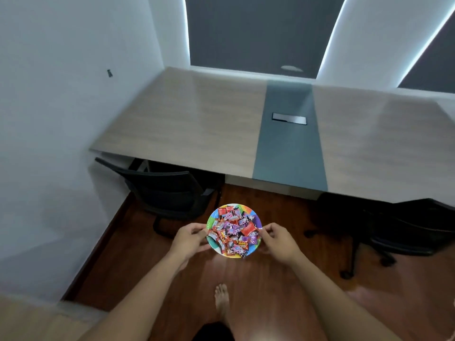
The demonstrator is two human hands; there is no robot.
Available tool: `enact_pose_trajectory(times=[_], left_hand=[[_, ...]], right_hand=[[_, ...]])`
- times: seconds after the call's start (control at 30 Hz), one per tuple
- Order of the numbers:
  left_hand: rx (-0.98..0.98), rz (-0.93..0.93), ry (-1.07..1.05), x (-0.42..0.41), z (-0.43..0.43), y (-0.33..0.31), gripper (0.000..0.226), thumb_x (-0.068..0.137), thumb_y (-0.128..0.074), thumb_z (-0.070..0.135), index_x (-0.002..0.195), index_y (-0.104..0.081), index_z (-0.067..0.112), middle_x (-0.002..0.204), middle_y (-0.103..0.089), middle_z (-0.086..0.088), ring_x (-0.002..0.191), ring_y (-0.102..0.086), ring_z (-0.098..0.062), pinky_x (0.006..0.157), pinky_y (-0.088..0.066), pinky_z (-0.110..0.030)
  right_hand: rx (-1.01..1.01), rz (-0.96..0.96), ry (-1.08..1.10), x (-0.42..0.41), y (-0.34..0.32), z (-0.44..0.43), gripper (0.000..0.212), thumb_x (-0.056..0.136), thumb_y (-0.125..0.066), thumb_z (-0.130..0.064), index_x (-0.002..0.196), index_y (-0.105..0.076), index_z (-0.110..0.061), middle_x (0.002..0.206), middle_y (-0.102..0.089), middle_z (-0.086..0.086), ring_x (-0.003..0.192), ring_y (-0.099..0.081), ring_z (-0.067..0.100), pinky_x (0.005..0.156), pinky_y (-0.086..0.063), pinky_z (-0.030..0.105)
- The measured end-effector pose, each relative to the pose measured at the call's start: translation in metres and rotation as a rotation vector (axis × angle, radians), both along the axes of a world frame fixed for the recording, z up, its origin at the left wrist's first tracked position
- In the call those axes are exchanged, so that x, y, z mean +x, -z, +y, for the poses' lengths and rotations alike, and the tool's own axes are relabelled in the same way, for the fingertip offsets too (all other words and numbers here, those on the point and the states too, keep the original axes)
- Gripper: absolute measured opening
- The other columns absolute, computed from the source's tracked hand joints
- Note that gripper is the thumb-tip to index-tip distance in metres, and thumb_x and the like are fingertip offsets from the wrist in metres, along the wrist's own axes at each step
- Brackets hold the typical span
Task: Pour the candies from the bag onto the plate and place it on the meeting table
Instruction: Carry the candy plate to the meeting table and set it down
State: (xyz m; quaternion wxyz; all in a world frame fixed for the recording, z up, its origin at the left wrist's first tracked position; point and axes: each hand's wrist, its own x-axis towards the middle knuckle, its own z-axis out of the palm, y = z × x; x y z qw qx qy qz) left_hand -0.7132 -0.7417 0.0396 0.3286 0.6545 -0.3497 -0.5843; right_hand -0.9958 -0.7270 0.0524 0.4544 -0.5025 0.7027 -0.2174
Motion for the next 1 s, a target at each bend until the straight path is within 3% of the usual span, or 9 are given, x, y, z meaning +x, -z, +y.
enact_pose_trajectory(times=[0.17, 0.37, 0.53, 0.8, 1.0], left_hand=[[0.005, 0.017, 0.076, -0.050, -0.072, 0.002, 0.022, 0.107, -0.066, 0.019, 0.124, -0.073, 0.008, 0.118, -0.077, -0.012, 0.107, -0.079, -0.022, 0.088, -0.070, -0.041], [0.034, 0.066, 0.136, -0.092, -0.153, 0.005, 0.018, 0.107, -0.066, 0.020, 0.120, -0.074, 0.011, 0.114, -0.078, -0.013, 0.101, -0.080, -0.021, 0.079, -0.071, -0.035], [0.073, 0.075, 0.198, -0.117, -0.216, 0.009, 0.017, 0.106, -0.067, 0.019, 0.119, -0.074, 0.010, 0.112, -0.080, -0.014, 0.094, -0.080, -0.020, 0.079, -0.070, -0.036], [0.100, 0.063, 0.226, -0.164, -0.305, 0.013, 0.012, 0.106, -0.067, 0.017, 0.115, -0.073, 0.011, 0.112, -0.081, -0.013, 0.098, -0.082, -0.024, 0.075, -0.070, -0.033], [0.103, 0.053, 0.206, -0.212, -0.377, 0.012, 0.014, 0.107, -0.066, 0.017, 0.117, -0.073, 0.010, 0.115, -0.080, -0.011, 0.101, -0.082, -0.025, 0.079, -0.071, -0.038]], right_hand=[[0.023, 0.047, 0.053, -0.044, 0.001, -0.048, 0.020, 0.110, -0.059, -0.038, 0.109, -0.064, -0.019, 0.085, -0.085, 0.006, 0.076, -0.085, 0.019, 0.080, -0.071, 0.047], [0.027, 0.084, 0.154, -0.079, 0.002, -0.105, 0.018, 0.110, -0.058, -0.037, 0.106, -0.063, -0.020, 0.079, -0.084, 0.005, 0.074, -0.084, 0.019, 0.079, -0.071, 0.046], [0.037, 0.096, 0.227, -0.098, 0.008, -0.145, 0.018, 0.110, -0.058, -0.037, 0.107, -0.063, -0.019, 0.080, -0.083, 0.002, 0.066, -0.080, 0.010, 0.070, -0.069, 0.036], [0.051, 0.045, 0.275, -0.143, 0.019, -0.222, 0.021, 0.111, -0.057, -0.033, 0.109, -0.064, -0.014, 0.084, -0.083, 0.005, 0.078, -0.084, 0.023, 0.081, -0.070, 0.050], [0.040, -0.010, 0.271, -0.199, 0.025, -0.307, 0.020, 0.112, -0.055, -0.032, 0.107, -0.062, -0.014, 0.083, -0.081, 0.004, 0.071, -0.081, 0.016, 0.079, -0.071, 0.042]])
